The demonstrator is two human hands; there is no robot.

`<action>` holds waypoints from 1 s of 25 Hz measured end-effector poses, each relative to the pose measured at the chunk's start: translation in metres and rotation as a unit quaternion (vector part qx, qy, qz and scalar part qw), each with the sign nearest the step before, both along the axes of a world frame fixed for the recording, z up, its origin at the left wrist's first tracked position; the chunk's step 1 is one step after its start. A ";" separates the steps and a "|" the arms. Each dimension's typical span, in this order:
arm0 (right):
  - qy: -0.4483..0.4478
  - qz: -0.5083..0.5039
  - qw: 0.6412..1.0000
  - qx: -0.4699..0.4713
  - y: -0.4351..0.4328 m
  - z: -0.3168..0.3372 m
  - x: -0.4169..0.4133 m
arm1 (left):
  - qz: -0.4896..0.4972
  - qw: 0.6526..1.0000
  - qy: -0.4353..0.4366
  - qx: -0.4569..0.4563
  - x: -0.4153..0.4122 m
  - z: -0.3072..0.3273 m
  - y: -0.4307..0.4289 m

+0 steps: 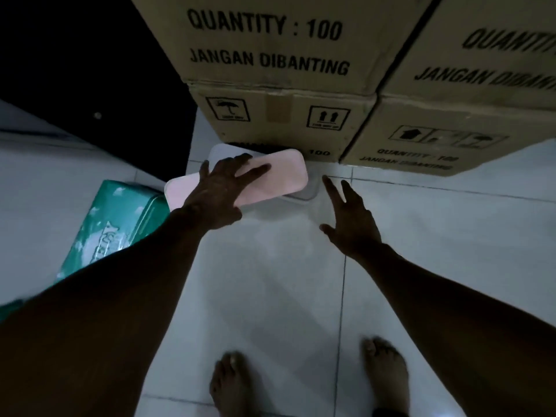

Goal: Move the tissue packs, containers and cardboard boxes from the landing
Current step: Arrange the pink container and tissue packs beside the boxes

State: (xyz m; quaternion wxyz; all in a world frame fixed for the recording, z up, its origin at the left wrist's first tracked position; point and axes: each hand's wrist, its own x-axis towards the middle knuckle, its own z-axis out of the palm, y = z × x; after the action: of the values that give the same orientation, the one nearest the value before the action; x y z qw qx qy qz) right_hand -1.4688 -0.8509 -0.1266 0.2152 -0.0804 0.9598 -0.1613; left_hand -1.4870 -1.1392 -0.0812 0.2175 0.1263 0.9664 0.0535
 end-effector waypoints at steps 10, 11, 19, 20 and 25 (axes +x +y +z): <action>-0.037 -0.095 0.995 0.010 -0.006 -0.035 0.048 | -0.190 0.981 -0.005 0.024 -0.049 -0.032 -0.015; -0.036 -0.108 0.994 -0.003 -0.011 -0.038 0.047 | -0.199 0.979 -0.012 0.030 -0.052 -0.036 -0.017; -0.213 -0.553 0.704 -0.391 -0.059 -0.057 0.004 | -0.198 0.976 -0.056 0.077 -0.067 -0.037 -0.011; -0.223 -0.576 0.655 -0.436 -0.064 -0.053 -0.001 | -0.198 0.976 -0.044 0.082 -0.067 -0.036 -0.011; -0.199 -0.628 0.539 -0.525 -0.073 -0.041 -0.018 | 0.064 0.961 0.226 0.146 -0.020 -0.035 -0.015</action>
State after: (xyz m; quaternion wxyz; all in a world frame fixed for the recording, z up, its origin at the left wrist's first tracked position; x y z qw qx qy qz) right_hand -1.4863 -0.9242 -0.1679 0.1631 0.4788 0.4401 -0.7419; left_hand -1.5069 -1.1547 -0.1160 -0.0313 0.1036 0.9781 0.1776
